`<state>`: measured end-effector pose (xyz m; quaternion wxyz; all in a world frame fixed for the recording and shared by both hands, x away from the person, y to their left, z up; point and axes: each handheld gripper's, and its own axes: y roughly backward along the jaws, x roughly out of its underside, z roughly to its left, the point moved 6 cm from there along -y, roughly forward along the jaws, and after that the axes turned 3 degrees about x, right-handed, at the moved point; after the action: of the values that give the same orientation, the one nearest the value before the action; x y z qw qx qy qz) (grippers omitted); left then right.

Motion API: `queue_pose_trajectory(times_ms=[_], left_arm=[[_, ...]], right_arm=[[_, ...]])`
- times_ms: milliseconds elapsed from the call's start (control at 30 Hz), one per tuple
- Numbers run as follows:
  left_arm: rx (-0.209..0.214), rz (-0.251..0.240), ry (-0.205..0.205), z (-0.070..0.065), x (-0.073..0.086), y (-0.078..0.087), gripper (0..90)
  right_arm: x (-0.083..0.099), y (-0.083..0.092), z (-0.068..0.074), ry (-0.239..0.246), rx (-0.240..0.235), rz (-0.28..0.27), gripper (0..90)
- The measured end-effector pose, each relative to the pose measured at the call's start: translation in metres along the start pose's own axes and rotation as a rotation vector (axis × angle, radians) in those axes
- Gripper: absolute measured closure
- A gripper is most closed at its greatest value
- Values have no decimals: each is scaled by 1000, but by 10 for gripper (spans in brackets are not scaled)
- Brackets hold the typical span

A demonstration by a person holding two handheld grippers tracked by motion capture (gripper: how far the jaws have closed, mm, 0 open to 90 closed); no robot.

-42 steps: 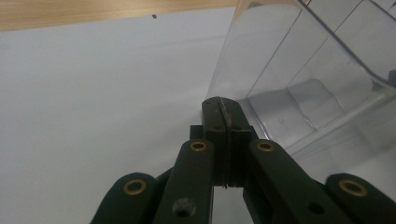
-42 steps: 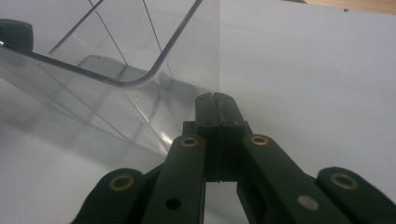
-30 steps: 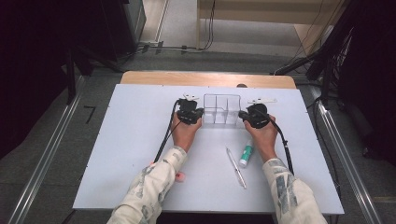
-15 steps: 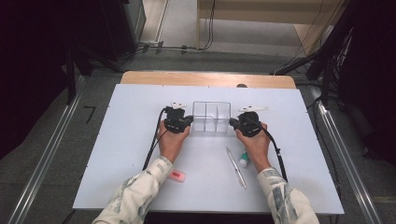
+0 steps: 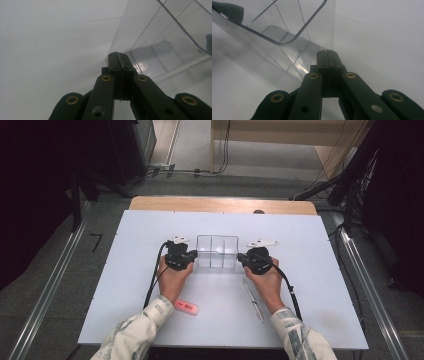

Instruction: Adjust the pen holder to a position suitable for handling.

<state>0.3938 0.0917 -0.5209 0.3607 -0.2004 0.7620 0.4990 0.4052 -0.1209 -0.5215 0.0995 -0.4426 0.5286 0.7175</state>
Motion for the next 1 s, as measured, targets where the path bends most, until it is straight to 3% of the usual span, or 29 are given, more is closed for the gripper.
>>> queue_pose_trajectory(times_ms=[233,433,500,533,667,800,933,1000], left_arm=[[7,-6,8,2,3,3,900],[-2,-28,-17,3,3,3,900],[-4,-33,-19,4,3,4,848],[4,-44,-11,7,3,7,812],[-25,-68,-29,14,3,18,772],[-39,-110,0,21,7,33,717],[-68,-142,7,28,10,46,624],[-83,-155,13,33,13,50,531]], right_arm=[[1,0,5,5,0,-3,881],[1,0,6,12,10,0,876],[1,1,5,5,12,-1,854],[1,2,4,3,18,-12,799],[1,7,0,6,31,-21,729],[1,15,-4,8,38,-41,616],[3,24,-7,8,45,-51,526],[7,27,-9,3,46,-55,498]])
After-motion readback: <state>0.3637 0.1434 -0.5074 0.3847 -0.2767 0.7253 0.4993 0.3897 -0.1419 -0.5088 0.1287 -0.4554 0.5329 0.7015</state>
